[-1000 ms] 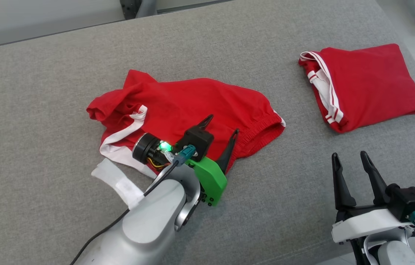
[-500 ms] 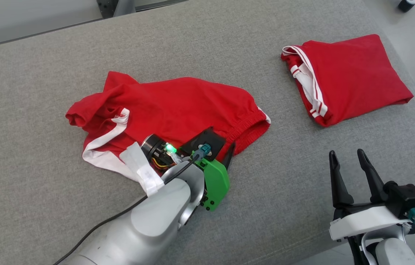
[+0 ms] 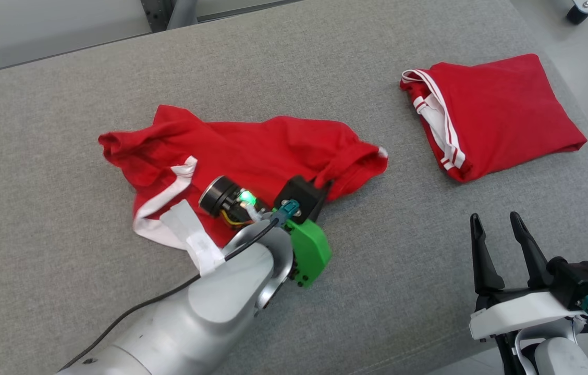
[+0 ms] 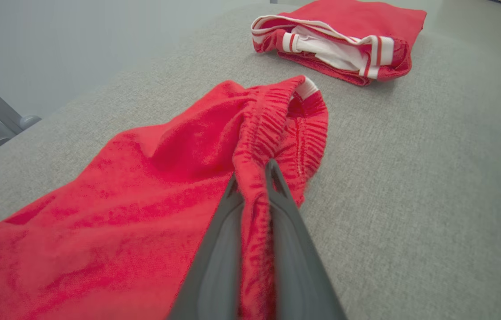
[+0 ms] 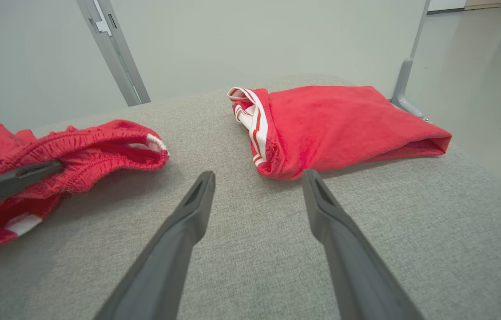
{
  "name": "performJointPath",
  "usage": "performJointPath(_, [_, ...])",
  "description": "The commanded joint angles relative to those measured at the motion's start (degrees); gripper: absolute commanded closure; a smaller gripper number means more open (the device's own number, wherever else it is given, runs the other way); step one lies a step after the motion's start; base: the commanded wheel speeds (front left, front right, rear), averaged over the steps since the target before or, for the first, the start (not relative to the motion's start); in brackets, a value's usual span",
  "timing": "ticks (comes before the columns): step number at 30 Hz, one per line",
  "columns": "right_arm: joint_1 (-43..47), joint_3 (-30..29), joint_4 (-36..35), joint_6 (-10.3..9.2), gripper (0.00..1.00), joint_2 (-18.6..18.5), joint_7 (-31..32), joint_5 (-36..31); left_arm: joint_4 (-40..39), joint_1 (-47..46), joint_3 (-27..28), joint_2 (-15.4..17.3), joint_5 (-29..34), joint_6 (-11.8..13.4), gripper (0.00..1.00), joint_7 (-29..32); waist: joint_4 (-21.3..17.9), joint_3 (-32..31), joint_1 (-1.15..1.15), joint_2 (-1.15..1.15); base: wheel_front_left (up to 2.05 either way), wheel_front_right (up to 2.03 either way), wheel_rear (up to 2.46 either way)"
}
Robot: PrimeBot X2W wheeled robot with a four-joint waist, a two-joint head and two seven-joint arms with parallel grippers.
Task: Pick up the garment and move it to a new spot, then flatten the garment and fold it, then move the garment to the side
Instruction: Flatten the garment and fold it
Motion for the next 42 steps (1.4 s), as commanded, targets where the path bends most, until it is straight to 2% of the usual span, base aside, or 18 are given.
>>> performJointPath(1, [0.3, 0.0, 0.2, -0.03, 0.00, -0.1, -0.2, 0.5, -2.4, -1.8, -0.4, 0.0, -0.9, 0.3, 1.00, -1.7, 0.4, -0.4, 0.00, 0.00, 0.00, 0.00, 0.00])
performJointPath(10, [0.7, -0.5, 0.3, -0.03, 0.00, -0.1, -0.2, 0.6, -22.5, -5.9, 0.2, 0.1, -5.9, 0.4, 1.00, -7.3, 1.2, -1.6, 0.00, 0.00, 0.00, 0.00, 0.00])
performJointPath(15, [0.6, -0.6, 0.3, -0.03, 0.00, -0.1, -0.2, 0.8, -33.6, -4.0, 5.4, 0.1, -7.9, 0.4, 1.00, -7.6, 1.6, -1.9, 0.00, 0.00, 0.00, 0.00, 0.00])
performJointPath(18, [0.5, -0.4, 0.3, -0.03, 0.00, -0.1, -0.2, 0.9, -37.3, -1.2, 9.5, 0.1, -8.9, 0.8, 1.00, -7.5, 1.9, -2.1, 0.00, 0.00, 0.00, 0.00, 0.00])
performJointPath(22, [0.6, -0.6, 0.4, -0.03, 0.00, -0.2, -0.2, 0.9, -36.6, 2.6, 13.2, 0.1, -9.4, 0.9, 1.00, -7.5, 2.2, -2.3, 0.00, 0.00, 0.00, 0.00, 0.00])
performJointPath(29, [1.3, -1.1, 0.5, -0.03, 0.00, -0.1, -0.2, 1.0, -29.0, 12.2, 23.6, 0.1, -6.4, 1.7, 1.00, -7.5, 3.4, -2.5, 0.00, 0.00, 0.00, 0.00, 0.00])
performJointPath(36, [2.1, -1.6, 0.5, -0.03, 0.00, -0.1, -0.2, 0.1, -25.4, 22.4, 38.0, 0.1, -2.4, -0.6, 1.00, -7.5, 6.2, -3.1, 0.00, 0.00, 0.00, 0.00, 0.00])
performJointPath(42, [2.6, -1.9, 0.5, -0.03, 0.00, -0.2, -0.2, -1.2, -23.9, 28.6, 44.8, 0.1, -2.3, -2.3, 1.00, -7.5, 9.1, -3.6, 0.00, 0.00, 0.00, 0.00, 0.00])
